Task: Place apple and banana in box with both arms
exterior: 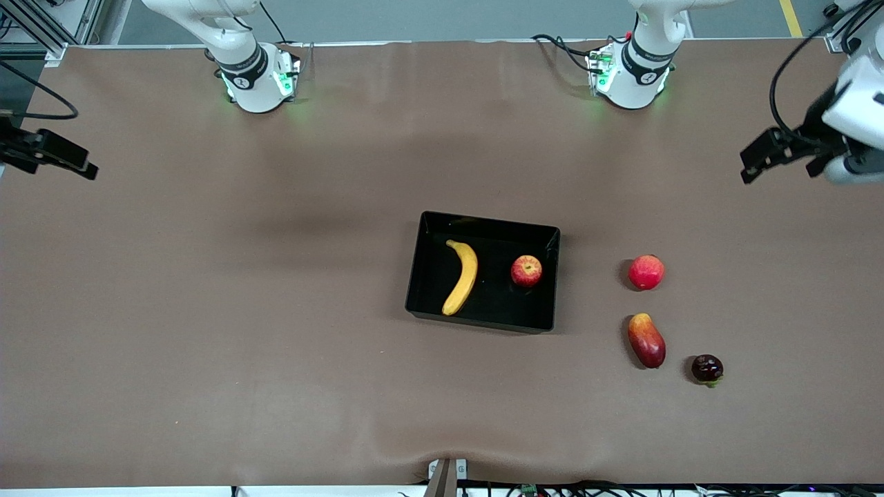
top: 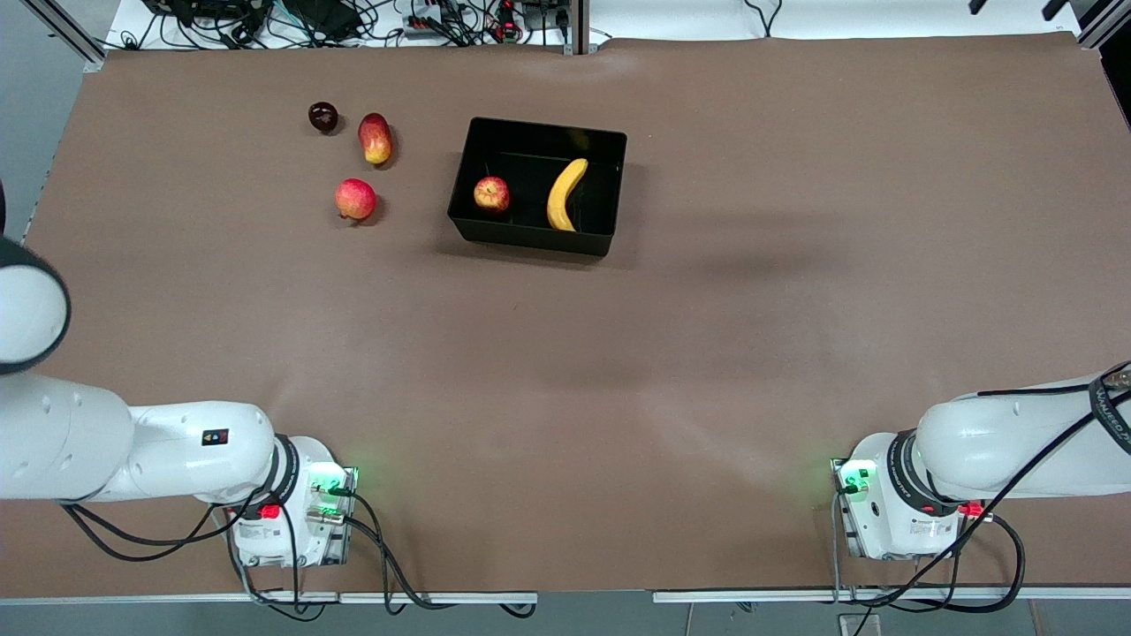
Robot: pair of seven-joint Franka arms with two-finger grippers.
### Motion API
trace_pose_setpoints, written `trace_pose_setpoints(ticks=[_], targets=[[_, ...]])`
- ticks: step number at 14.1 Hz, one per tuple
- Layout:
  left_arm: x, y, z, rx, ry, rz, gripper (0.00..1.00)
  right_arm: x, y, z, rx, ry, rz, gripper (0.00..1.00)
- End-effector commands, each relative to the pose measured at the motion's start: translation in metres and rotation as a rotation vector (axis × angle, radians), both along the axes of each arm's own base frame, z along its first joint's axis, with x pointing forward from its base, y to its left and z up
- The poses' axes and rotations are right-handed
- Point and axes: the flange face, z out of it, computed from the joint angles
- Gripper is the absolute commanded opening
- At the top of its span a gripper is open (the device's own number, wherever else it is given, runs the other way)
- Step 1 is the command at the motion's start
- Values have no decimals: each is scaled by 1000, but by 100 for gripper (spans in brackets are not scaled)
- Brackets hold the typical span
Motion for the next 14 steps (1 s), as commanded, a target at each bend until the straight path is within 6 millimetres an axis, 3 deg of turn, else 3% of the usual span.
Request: trace_pose_setpoints(ticks=[1,4,5,9,11,14], targets=[[-36,1,9,-12,-22,-1,100,-12,-23,6,24,21,-44,100],[-34,14,15,-19,-22,4,100,-14,-36,-4,33,63,-33,100],[-32,17,20,-19,-28,-14,100,-11,-32,-6,33,63,-19,100],[-3,28,3,-22,7,-21,100,-4,-5,-10,5,41,39,100],[10,29,-3,-24,15,-21,100,0,-4,-19,4,32,57,100],[10,30,4,-23,3,-19,100,-1,-5,-25,9,21,120,100]])
